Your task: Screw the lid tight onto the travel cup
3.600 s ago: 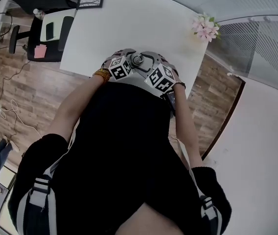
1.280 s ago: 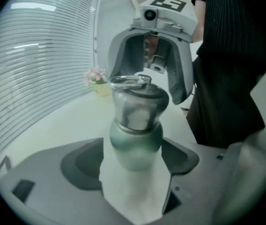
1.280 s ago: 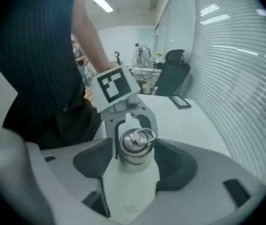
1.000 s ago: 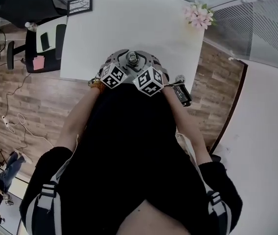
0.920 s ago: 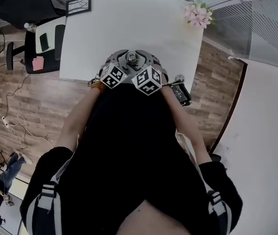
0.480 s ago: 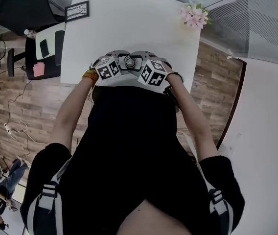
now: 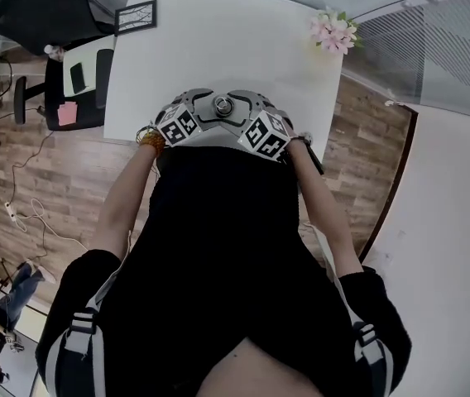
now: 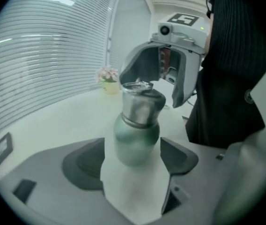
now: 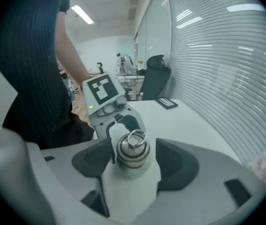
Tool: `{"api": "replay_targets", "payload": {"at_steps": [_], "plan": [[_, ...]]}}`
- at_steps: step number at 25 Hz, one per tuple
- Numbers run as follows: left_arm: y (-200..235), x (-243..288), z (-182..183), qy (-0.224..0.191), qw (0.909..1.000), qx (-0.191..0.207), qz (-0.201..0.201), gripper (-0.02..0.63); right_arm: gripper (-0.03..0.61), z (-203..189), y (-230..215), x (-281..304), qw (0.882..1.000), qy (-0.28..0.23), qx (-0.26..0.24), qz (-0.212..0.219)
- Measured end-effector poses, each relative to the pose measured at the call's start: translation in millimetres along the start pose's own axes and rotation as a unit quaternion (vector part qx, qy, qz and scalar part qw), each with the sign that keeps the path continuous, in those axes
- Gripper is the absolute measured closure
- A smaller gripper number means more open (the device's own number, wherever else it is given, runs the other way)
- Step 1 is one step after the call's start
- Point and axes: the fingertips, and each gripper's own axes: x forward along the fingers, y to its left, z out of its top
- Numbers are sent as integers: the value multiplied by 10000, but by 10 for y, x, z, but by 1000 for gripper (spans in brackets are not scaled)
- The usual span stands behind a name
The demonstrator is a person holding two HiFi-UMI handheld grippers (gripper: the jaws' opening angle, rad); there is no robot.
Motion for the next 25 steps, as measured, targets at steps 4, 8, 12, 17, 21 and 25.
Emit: {"api": "replay_targets", "payload": {"at_steps": [4, 8, 12, 17, 21, 25], "plan": [[-67, 32, -31, -307, 9943, -758, 691, 253, 284, 1, -4, 31, 9960, 76, 573, -675], [-27, 79, 30, -400, 9903, -923, 964, 288, 334, -108, -107, 66, 9908, 250, 763, -1087], [-28, 56, -17, -158, 9983, -391, 409, 293, 337, -102, -50, 125, 9983, 371, 4, -457], [-36, 83, -34, 628, 9907, 717, -974, 291, 337, -108, 24, 160, 9855, 552, -1480, 622], [-29, 92, -11, 997, 9786, 1021, -1484, 275, 334, -86, 23, 155, 9771, 644, -1755, 1018], [-25, -11, -70, 559, 9947, 614, -603, 256, 267, 84, -25, 45, 9957, 39, -763, 522]]}}
